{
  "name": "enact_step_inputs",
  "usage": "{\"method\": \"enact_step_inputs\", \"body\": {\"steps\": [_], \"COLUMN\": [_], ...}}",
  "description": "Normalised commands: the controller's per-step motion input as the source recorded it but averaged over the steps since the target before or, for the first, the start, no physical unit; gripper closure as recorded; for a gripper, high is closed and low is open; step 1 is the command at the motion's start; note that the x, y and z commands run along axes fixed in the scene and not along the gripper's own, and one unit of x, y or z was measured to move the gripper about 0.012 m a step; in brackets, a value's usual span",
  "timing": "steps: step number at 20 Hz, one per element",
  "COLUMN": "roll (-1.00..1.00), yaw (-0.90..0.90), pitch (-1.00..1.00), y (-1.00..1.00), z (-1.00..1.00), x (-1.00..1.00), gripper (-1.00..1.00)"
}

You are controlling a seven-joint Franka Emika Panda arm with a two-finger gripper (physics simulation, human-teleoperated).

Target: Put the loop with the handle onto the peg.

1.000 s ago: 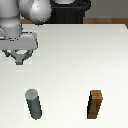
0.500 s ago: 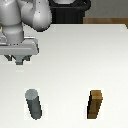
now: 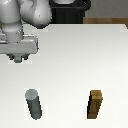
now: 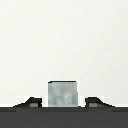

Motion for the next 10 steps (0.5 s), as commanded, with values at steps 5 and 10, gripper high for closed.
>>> {"method": "enact_step_inputs", "body": {"steps": [5,10], "roll": [0.0,0.0], "yaw": [0.0,0.0], "pitch": [0.0,0.0], "y": [0.0,0.0], "z": [1.0,0.8], "x": [0.0,0.0], "gripper": [1.0,1.0]}}
